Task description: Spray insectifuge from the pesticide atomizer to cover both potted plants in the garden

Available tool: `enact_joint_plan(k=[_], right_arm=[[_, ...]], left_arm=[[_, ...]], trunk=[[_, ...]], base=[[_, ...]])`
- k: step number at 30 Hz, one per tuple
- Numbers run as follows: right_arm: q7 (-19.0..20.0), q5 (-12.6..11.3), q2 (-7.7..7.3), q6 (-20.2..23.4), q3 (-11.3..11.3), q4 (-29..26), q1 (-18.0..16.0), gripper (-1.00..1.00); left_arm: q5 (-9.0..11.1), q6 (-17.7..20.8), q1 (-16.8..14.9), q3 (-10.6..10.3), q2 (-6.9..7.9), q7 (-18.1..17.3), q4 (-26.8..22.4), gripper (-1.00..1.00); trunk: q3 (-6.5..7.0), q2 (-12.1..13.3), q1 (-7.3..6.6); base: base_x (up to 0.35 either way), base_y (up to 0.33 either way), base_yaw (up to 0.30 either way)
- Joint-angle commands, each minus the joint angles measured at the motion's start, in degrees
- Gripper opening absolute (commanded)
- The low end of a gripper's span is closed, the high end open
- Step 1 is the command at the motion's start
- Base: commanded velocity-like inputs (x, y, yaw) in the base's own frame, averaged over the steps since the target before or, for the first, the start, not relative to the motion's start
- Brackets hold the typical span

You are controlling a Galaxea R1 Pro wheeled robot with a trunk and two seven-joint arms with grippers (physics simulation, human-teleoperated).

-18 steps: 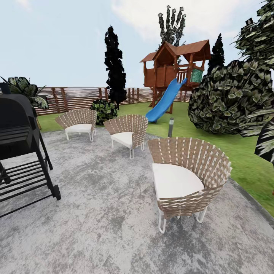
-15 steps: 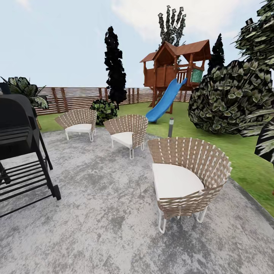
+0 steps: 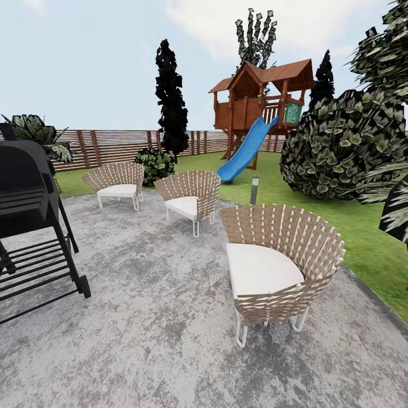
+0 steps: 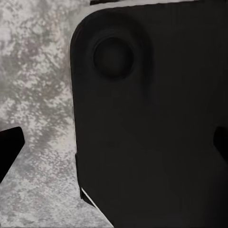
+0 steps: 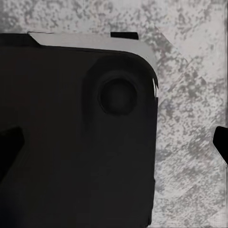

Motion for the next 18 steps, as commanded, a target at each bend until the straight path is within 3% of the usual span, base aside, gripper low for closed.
enact_joint_plan(k=[1, 4, 5, 6, 8, 12, 14, 18], right_arm=[[-0.04, 0.01, -0.14, -0.16, 0.01, -0.29, -0.04, 1.0], [-0.05, 0.1, -1.07, -0.12, 0.02, -1.26, -0.08, 1.0], [-0.05, 0.08, -2.11, -0.17, 0.02, -9.12, -0.09, 1.0], [-0.05, 0.06, -3.18, -0.41, -0.07, -12.37, -0.09, 1.0], [-0.05, -0.01, -4.14, -2.19, -0.25, -16.72, -0.1, 1.0], [-0.05, -0.22, -4.65, -8.91, -0.34, -23.86, -0.21, 1.0], [0.18, -0.24, -4.71, -11.71, -0.33, -27.42, -0.85, 1.0], [0.32, -0.07, -4.57, -14.47, -0.17, -27.37, -0.96, 1.0]], left_arm=[[-0.06, -0.46, -0.02, -0.02, 0.09, 0.08, -0.34, 1.0], [-0.04, -1.42, -0.08, 0.04, 0.68, 0.34, -1.31, 1.0], [-0.04, -12.46, -0.18, 0.03, 0.93, 0.36, -7.1, 1.0], [-0.03, -13.84, -0.5, 0.03, 1.37, 0.37, -7.41, 1.0], [0.03, -14.79, -2.1, 0.06, 2.08, 0.42, -7.63, 1.0], [-0.09, -15.58, -7.2, -0.04, 3.17, 0.29, -7.85, 1.0], [-0.36, -17.02, -10.52, -0.29, 3.34, 0.03, -11.07, 1.0], [-0.28, -17.64, -10.52, 0.01, 3.69, 0.29, -12.93, 1.0]], trunk=[[-0.06, -0.03, 0.0], [-0.06, -0.03, 0.0], [-0.06, -0.03, 0.0], [-0.06, -0.03, 0.0], [-0.06, -0.03, 0.0], [-0.06, -0.03, 0.0], [-0.06, -0.03, 0.0], [-0.06, -0.03, 0.0]], base=[[0.0, 0.0, 0.0], [0.0, 0.0, 0.0], [0.0, 0.0, 0.0], [0.0, 0.0, 0.0], [0.0, 0.0, 0.0], [0.0, 0.0, 0.0], [0.0, 0.0, 0.0], [0.0, 0.0, 0.022]])
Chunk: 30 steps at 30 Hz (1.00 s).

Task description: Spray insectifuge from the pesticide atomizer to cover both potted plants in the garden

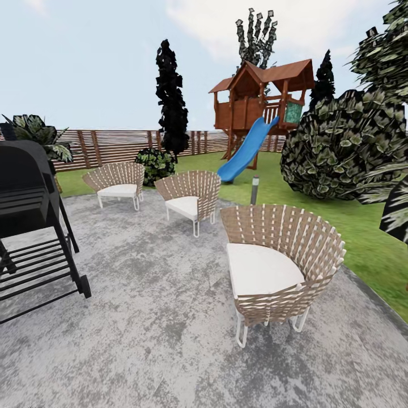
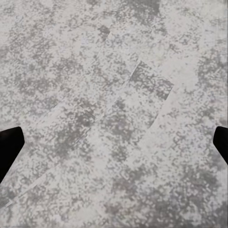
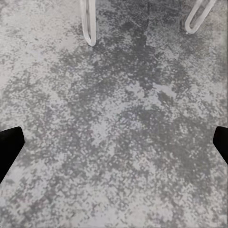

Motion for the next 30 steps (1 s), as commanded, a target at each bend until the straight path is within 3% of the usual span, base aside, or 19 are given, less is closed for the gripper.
enact_joint_plan(k=[1, 30], right_arm=[[-0.04, 0.0, 0.06, -0.28, 0.01, 0.07, -0.03, 1.0], [-0.29, 0.08, 0.29, -0.66, -0.08, 0.3, -0.03, 1.0]], left_arm=[[-0.06, -0.21, 0.0, -0.01, 0.05, 0.07, 0.02, 1.0], [-0.03, -0.36, 0.08, 0.07, 0.23, 0.13, 0.23, 1.0]], trunk=[[-0.06, -0.03, 0.0], [-0.06, -0.03, 0.0]], base=[[0.0, 0.0, 0.106], [-0.313, 0.0, 0.273]])
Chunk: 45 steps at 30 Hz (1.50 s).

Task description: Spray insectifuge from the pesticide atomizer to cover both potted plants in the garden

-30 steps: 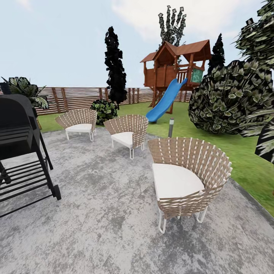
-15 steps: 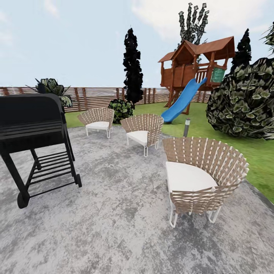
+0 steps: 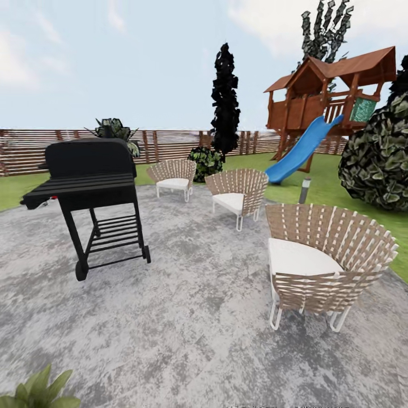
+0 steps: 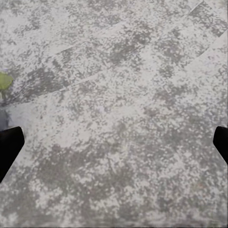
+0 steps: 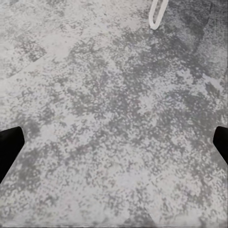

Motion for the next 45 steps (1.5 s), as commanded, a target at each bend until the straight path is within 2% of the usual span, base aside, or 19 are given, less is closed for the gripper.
enact_joint_plan(k=[1, 25, 32, 45], right_arm=[[-0.02, 0.01, -0.01, -0.17, -0.01, 0.01, -0.02, 1.0], [-0.02, -0.03, -0.01, -0.21, -0.01, -0.04, -0.03, 1.0], [-0.02, -0.08, -0.01, -0.18, -0.01, -0.07, -0.03, 1.0], [-0.02, -0.14, -0.01, -0.17, -0.09, -0.07, -0.03, 1.0]], left_arm=[[-0.06, -0.2, -0.05, -0.01, 0.0, 0.06, 0.08, 1.0], [-0.25, -0.21, -0.14, -0.54, -0.18, -0.03, 0.11, 1.0], [-0.26, -0.21, -0.22, -0.54, -0.18, 0.0, 0.11, 1.0], [-0.26, -0.2, -0.31, -0.54, -0.18, -0.03, 0.11, 1.0]], trunk=[[-0.06, -0.03, -0.04], [-0.06, -0.03, -0.04], [0.02, -0.03, -0.04], [0.48, -0.03, -0.04]], base=[[-0.341, 0.0, 0.276], [-0.341, -0.001, 0.25], [-0.341, -0.015, -0.056], [-0.341, -0.001, -0.264]])
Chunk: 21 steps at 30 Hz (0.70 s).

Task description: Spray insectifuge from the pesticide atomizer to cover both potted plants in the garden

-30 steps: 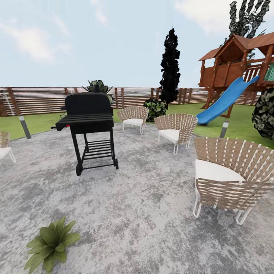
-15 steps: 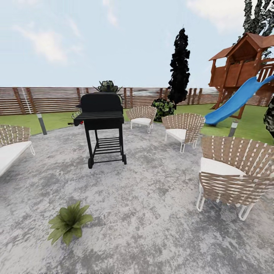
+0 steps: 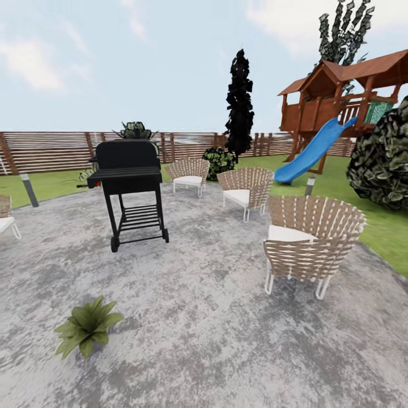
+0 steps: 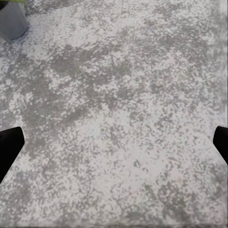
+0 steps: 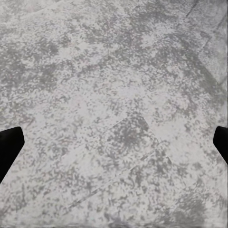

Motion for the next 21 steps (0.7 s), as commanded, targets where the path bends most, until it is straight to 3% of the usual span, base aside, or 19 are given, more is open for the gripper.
enact_joint_plan(k=[1, 21], right_arm=[[-0.02, -0.01, 0.01, -0.18, -0.02, 0.06, -0.05, 1.0], [-0.02, -0.09, 0.01, -0.18, 0.06, 0.06, -0.05, 1.0]], left_arm=[[-0.07, -0.18, -0.02, -0.06, 0.02, 0.05, 0.02, 1.0], [-0.06, -0.18, -0.11, 0.26, 0.09, 0.13, -0.05, 1.0]], trunk=[[-0.02, -0.03, -0.04], [0.68, -0.03, -0.04]], base=[[-0.341, 0.0, -0.278], [-0.341, 0.0, -0.282]])
